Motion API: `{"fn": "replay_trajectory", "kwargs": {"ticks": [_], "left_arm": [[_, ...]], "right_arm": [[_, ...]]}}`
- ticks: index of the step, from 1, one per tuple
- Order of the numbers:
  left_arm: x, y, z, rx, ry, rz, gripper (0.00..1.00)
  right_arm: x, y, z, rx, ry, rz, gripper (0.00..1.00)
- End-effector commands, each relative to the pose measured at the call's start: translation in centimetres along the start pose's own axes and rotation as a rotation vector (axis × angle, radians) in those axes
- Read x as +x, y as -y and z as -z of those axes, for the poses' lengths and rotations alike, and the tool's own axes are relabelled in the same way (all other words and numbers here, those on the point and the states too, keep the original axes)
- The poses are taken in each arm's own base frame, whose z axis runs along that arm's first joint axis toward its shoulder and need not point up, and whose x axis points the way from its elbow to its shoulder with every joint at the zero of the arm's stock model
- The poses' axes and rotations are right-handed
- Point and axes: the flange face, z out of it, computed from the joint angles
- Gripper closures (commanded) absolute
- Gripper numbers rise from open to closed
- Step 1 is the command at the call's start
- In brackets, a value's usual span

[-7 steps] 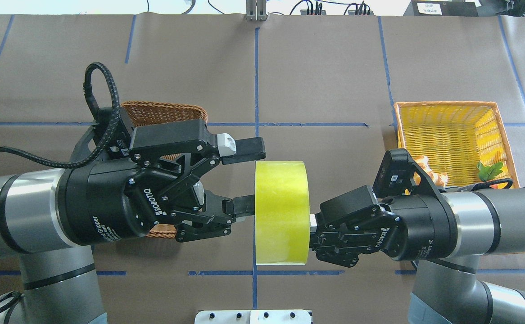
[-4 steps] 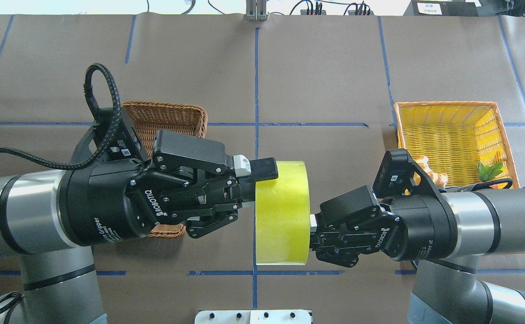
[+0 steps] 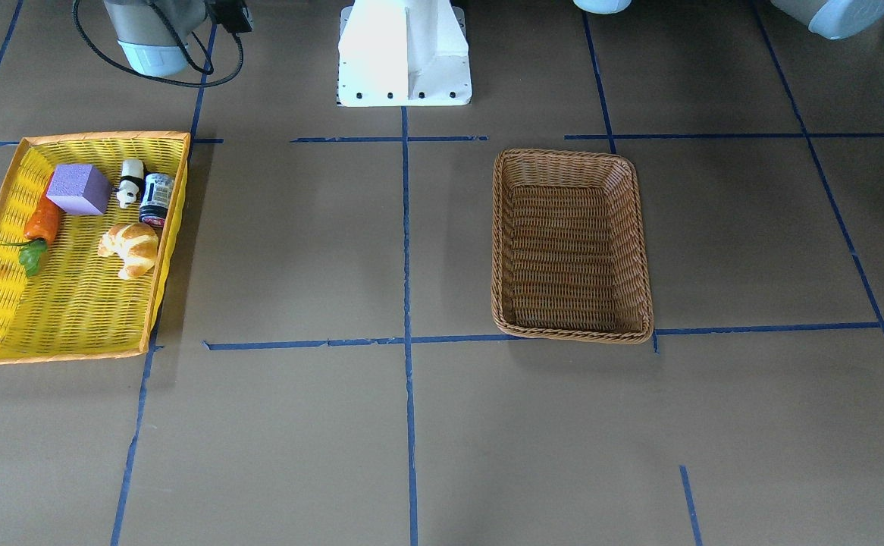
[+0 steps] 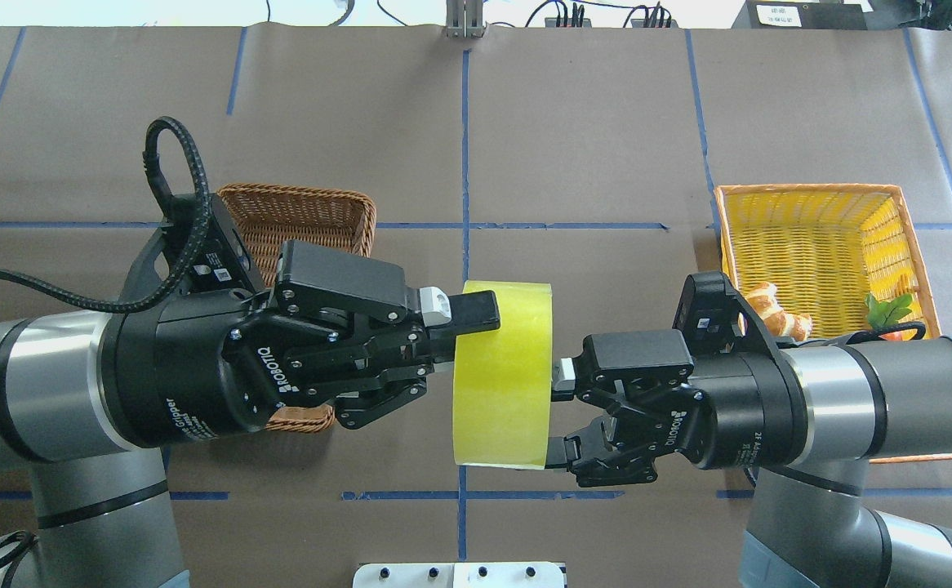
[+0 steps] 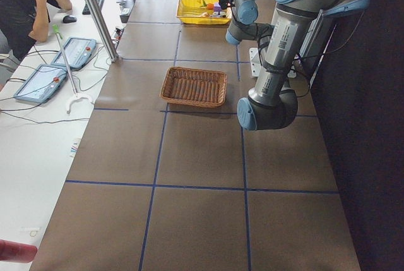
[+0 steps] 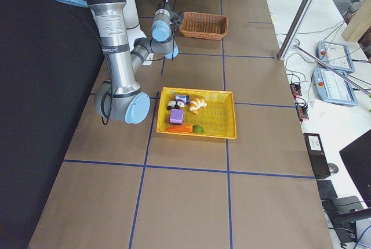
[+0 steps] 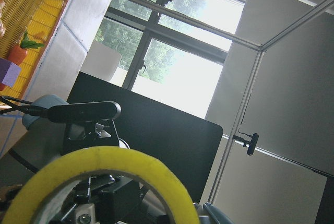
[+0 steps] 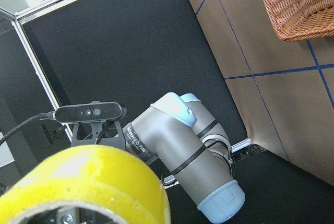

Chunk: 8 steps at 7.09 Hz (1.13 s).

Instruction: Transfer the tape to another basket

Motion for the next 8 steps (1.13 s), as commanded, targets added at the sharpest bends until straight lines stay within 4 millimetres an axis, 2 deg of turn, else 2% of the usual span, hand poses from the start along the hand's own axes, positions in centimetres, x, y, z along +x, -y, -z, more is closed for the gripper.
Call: {"fn": "replay_trajectory", "kwargs": {"ticks": [1, 3, 4, 5, 6, 8], "left_arm": [[0.2, 0.0, 0.3, -0.001, -0.003, -0.007, 1.0], [1.2, -0.4, 0.7, -0.008, -0.023, -0.074, 1.0], [0.1, 0.4, 1.4, 0.015, 0.009, -0.119, 1.0], [-0.6, 1.4, 2.1, 0.041, 0.036, -0.166, 1.0], [-1.1, 2.1, 2.6, 0.074, 0.045, -0.182, 1.0], [-1.3, 2.7, 2.9, 0.095, 0.055, -0.189, 1.0]], "right_arm": [[0.2, 0.3, 0.6, 0.007, -0.01, 0.014, 0.0], [0.5, 0.6, 1.5, 0.019, -0.021, 0.03, 0.0], [0.3, 0.8, 1.8, 0.028, -0.018, 0.037, 0.0], [0.4, 1.0, 2.7, 0.032, -0.01, 0.046, 0.0], [0.8, 1.1, 4.6, 0.031, 0.007, 0.06, 0.0], [0.8, 2.0, 6.9, 0.072, 0.001, 0.076, 0.0]]}}
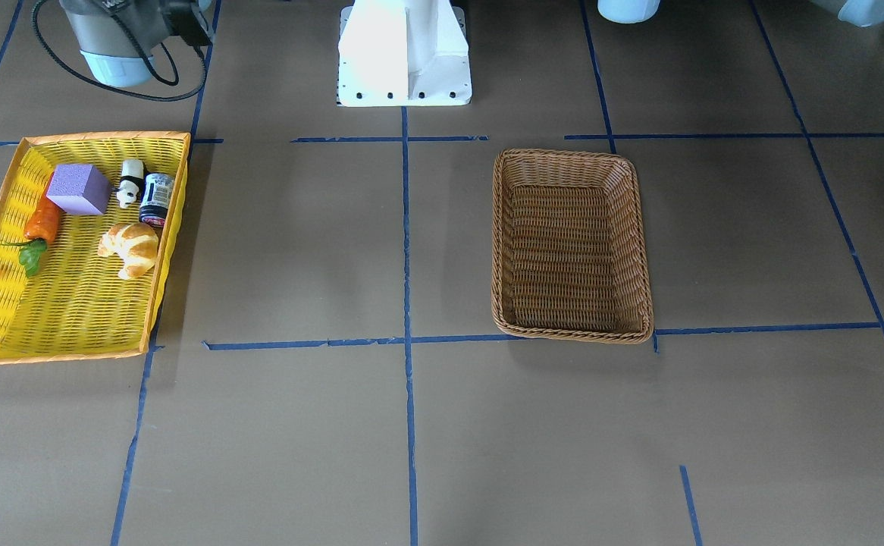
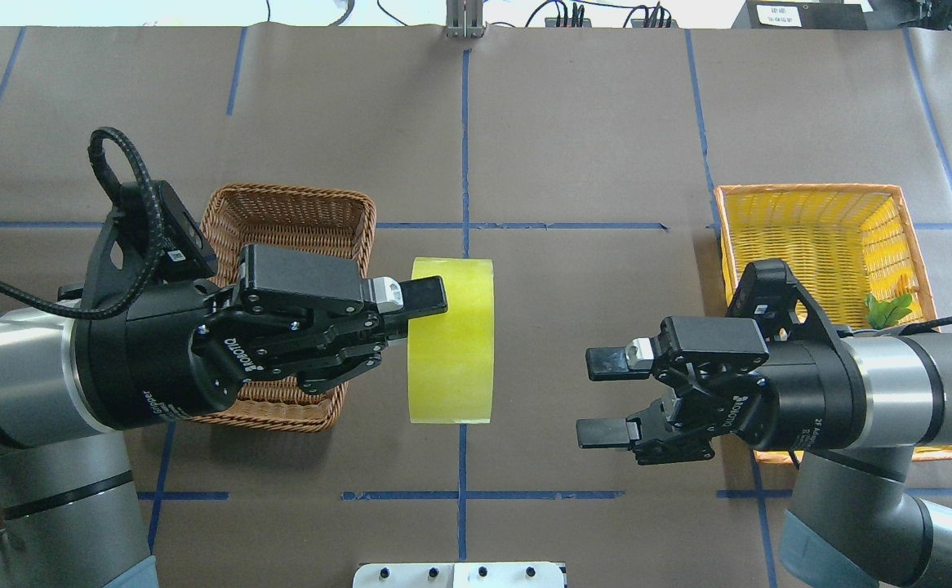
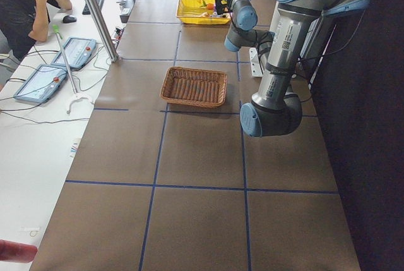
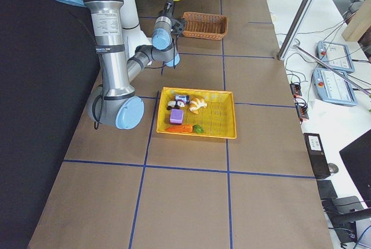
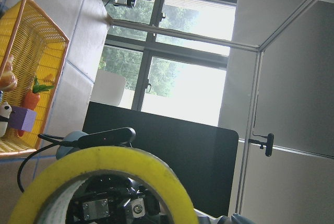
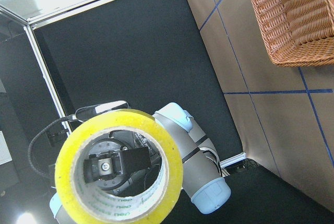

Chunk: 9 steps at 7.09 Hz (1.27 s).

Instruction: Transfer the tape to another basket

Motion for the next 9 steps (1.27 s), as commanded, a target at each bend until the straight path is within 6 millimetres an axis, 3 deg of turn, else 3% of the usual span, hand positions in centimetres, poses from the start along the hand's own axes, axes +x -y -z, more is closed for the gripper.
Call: {"fn": "replay_trajectory", "kwargs": {"ticks": [1, 2, 3, 6, 7, 9], "left_arm": [[-2.0, 2.4, 1.0, 0.061, 0.071, -0.021, 1.0], [-3.8, 4.5, 1.3, 0.098, 0.127, -0.034, 1.0], [-6.9, 6.4, 0.8, 0.101, 0.222, -0.123, 1.0], [-10.7, 9.5, -1.2, 0.175, 0.612, -0.304, 1.0], [-11.1, 11.2, -0.7, 0.184, 0.717, -0.358, 1.0], [-13.0, 13.9, -0.3, 0.198, 0.986, -0.418, 1.0]], "right_arm": [[-0.2, 2.4, 3.4, 0.086, -0.026, 0.04, 0.0], [1.5, 5.0, 4.3, 0.144, -0.075, 0.077, 0.0], [3.4, 7.2, 4.8, 0.194, -0.133, 0.164, 0.0], [7.3, 15.1, 10.1, 0.345, -0.298, 0.299, 0.0], [7.3, 17.2, 11.9, 0.386, -0.36, 0.33, 0.0], [6.8, 20.1, 13.1, 0.464, -0.519, 0.414, 0.0]]}}
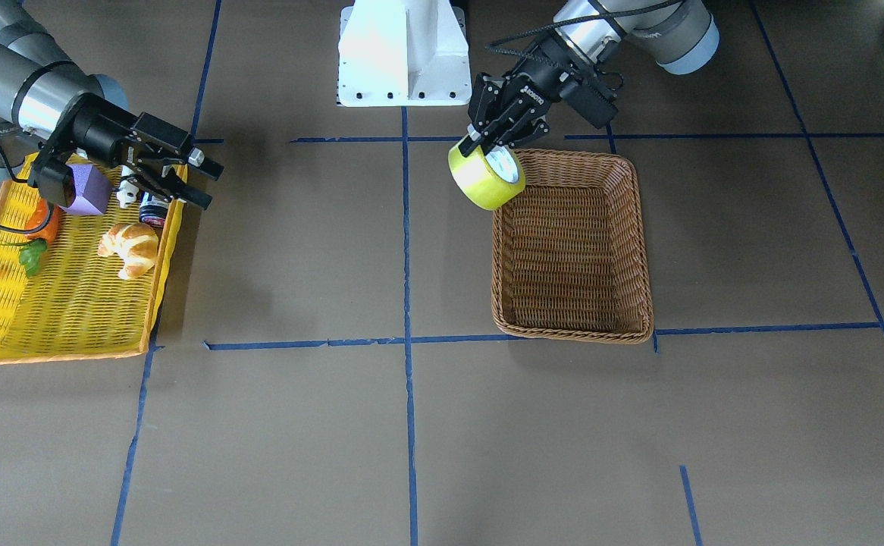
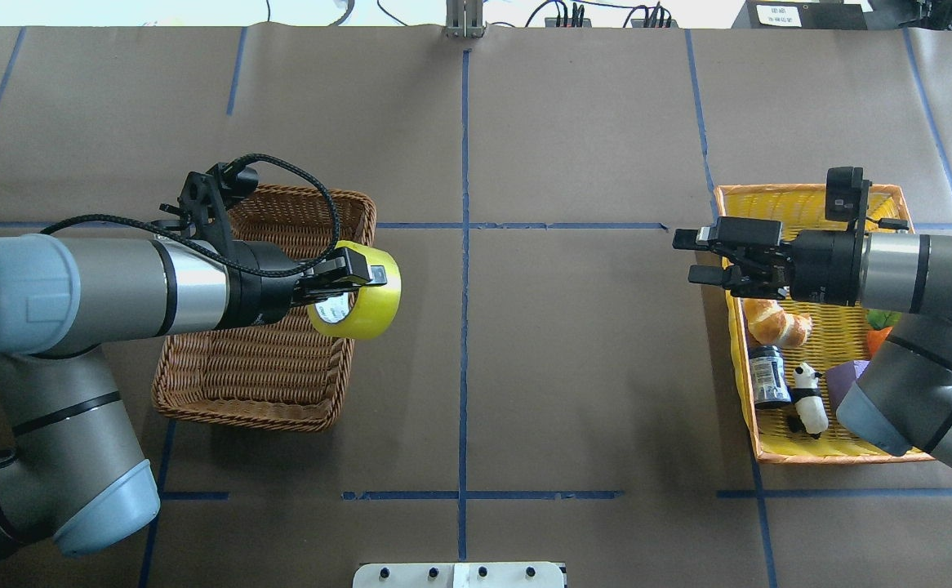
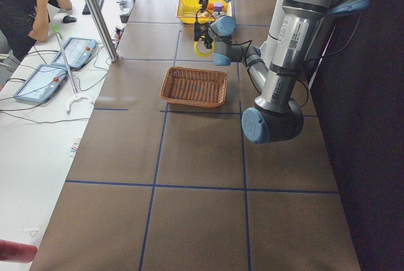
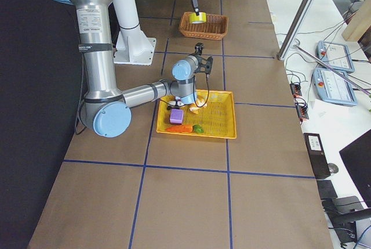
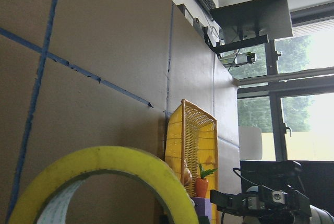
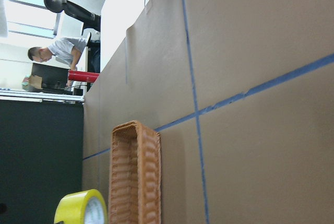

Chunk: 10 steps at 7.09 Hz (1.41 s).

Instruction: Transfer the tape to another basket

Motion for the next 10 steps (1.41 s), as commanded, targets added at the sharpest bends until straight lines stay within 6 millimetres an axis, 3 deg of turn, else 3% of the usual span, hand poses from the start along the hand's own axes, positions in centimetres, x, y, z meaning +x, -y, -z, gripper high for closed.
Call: {"fn": "replay_trajectory", "kwargs": {"ticks": [1, 2, 4, 5, 7, 9, 10], "left_arm": [[-2.8, 2.6, -1.2, 0.007, 0.267, -0.062, 1.0], [-3.6, 2.8, -1.4, -0.004, 0.371, -0.097, 1.0], [-5.6, 2.6, -2.7, -0.036, 0.491, -0.136, 1.0], [-7.0, 2.1, -4.3, -0.041, 0.528, -0.143, 1.0], [-8.5, 2.3, -5.8, -0.021, 0.572, -0.152, 1.0], [-8.7, 1.6, -9.2, -0.021, 0.603, -0.168, 0.98], [-8.8, 0.9, -9.4, -0.028, 0.608, -0.173, 0.98]], "right_arm": [[0.6, 3.9, 0.5, 0.079, -0.155, 0.098, 0.0], [0.5, 5.9, 1.7, 0.096, -0.218, 0.111, 0.0], [0.3, 10.5, 6.1, 0.016, -0.35, 0.234, 0.0], [0.2, 11.9, 7.6, 0.009, -0.378, 0.25, 0.0], [0.5, 12.5, 7.9, -0.007, -0.409, 0.3, 0.0], [0.2, 12.5, 7.8, -0.007, -0.404, 0.306, 0.0], [0.3, 12.5, 7.8, -0.007, -0.405, 0.305, 0.0]]}}
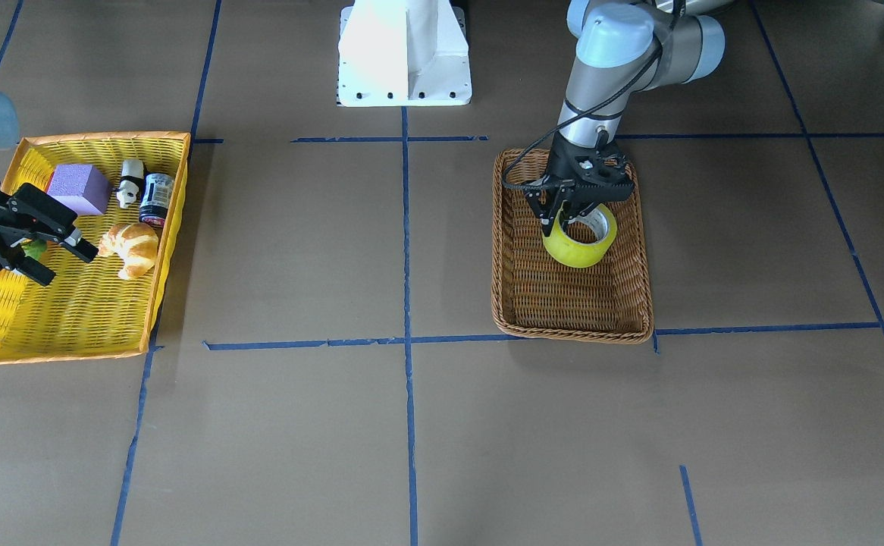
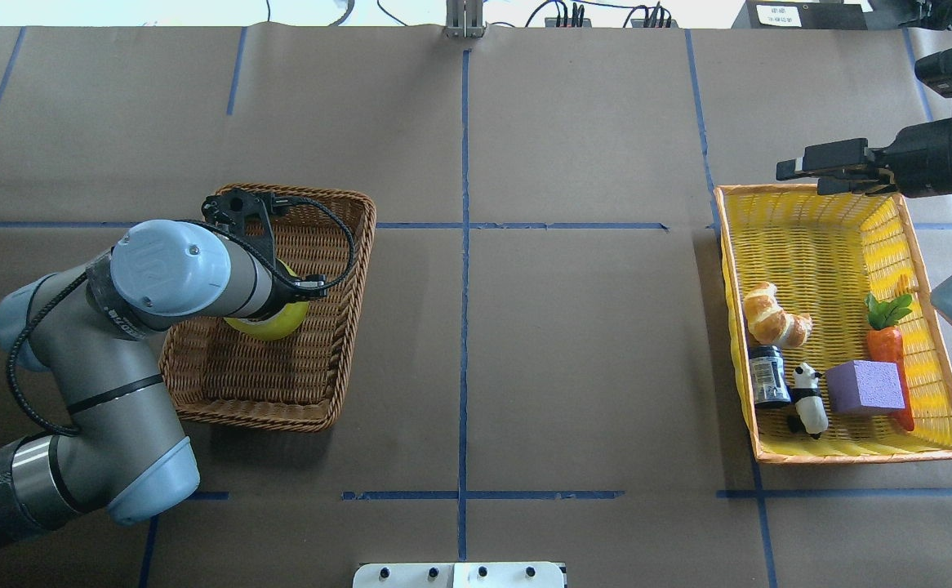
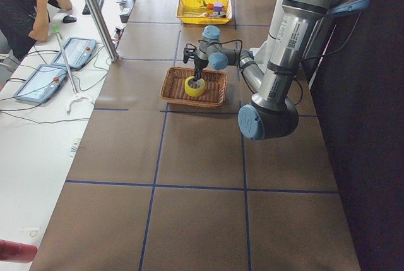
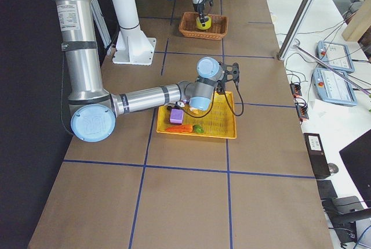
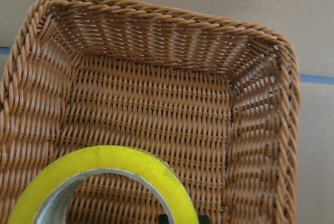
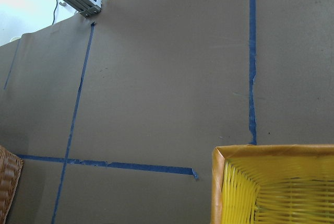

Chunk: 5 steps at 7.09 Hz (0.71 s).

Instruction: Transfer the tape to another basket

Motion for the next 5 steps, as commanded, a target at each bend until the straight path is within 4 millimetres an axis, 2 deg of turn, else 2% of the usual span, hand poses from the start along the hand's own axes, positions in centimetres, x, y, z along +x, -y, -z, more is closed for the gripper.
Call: {"fn": "replay_trajectory", "kwargs": {"ticks": [1, 2, 3, 4, 5], "left_arm": [[0.4, -0.88, -0.97, -0.007, 0.012, -0.011, 0.93], [0.4, -1.07, -1.04, -0.009, 0.011, -0.013, 0.91], [0.48, -1.26, -1.09, -0.013, 0.01, -0.015, 0.78], [0.34, -1.39, -1.21, -0.015, 0.014, -0.016, 0.43], [0.26, -1.4, -1.2, -0.015, 0.016, -0.017, 0.27]], "right_arm": [[0.0, -0.01, -0.1, -0.002, -0.001, 0.001, 0.0], [-0.15, 0.03, -0.08, -0.001, 0.001, 0.001, 0.0], [-0.23, 0.02, -0.04, 0.0, 0.003, 0.003, 0.0], [-0.53, -0.04, 0.03, 0.0, 0.007, 0.007, 0.0], [-0.56, -0.09, -0.03, -0.001, 0.008, 0.008, 0.0]]}}
